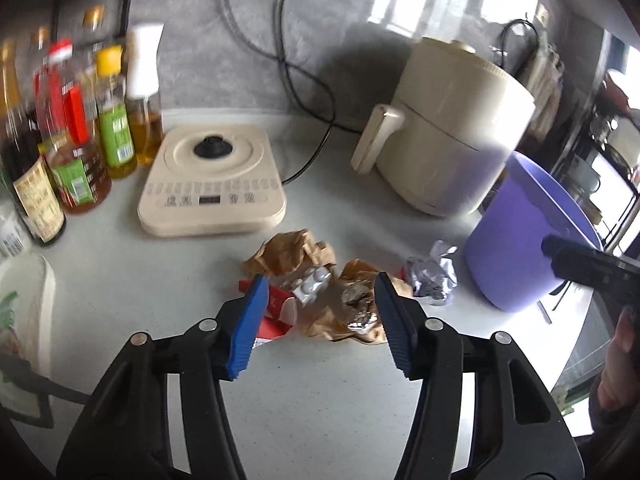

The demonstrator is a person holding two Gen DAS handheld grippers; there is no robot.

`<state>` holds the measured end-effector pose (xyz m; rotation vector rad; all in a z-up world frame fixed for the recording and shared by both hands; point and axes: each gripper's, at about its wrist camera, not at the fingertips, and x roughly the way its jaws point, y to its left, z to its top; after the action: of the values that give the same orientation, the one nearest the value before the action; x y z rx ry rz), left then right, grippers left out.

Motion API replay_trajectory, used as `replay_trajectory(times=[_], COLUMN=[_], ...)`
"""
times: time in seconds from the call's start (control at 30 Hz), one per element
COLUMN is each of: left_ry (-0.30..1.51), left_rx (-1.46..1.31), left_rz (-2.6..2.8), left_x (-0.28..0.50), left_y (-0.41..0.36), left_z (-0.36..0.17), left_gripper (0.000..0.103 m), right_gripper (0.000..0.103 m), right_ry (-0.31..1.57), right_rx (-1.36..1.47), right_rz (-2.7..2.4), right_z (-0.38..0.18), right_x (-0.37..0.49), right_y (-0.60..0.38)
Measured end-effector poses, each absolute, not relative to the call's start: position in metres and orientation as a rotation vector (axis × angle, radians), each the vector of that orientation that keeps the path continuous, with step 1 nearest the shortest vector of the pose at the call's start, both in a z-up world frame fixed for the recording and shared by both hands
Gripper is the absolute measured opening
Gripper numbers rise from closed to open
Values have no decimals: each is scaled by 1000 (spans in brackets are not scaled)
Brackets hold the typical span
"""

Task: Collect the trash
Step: 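Move both tools back over the remaining trash on the counter, then grasp the red-and-white packet with the left tool while the right tool grasps brown paper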

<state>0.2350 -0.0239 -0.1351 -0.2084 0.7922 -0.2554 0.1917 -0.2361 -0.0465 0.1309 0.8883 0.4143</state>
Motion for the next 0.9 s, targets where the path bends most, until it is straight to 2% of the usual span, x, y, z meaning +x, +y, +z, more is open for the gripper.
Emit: replay_trajectory(times=[0.2,0.3,0.43,0.5,0.53,0.63,0.7,0.9], left_ry=[881,941,979,991,1005,1024,1020,954], left_rx=[-192,-178,-181,-177,-178,-207,-227,-279], left_rz=[-262,-268,-266,-269,-274,-263,-269,-257], left_x=[258,272,287,293,295,295,291,275], left_y=[-16,-15,-15,-16,-16,-11,-7,8], left_z=[-164,-183,-202,-206,-208,-210,-209,-198], left_gripper=[55,60,60,51,40,30,28,27], right_gripper=[55,55,55,55,55,59,64,64], right_ry=[960,1000,1064,1098,1108,1144,1162,1221], right_rx=[160,171,158,139,131,116,112,93], right_rz=[361,351,349,363,370,386,392,412], right_z=[-73,-86,-103,-111,-113,-121,-126,-144], right_x=[210,218,234,242,244,253,257,266], right_y=[-223,-217,-206,-197,-194,-185,-179,-163])
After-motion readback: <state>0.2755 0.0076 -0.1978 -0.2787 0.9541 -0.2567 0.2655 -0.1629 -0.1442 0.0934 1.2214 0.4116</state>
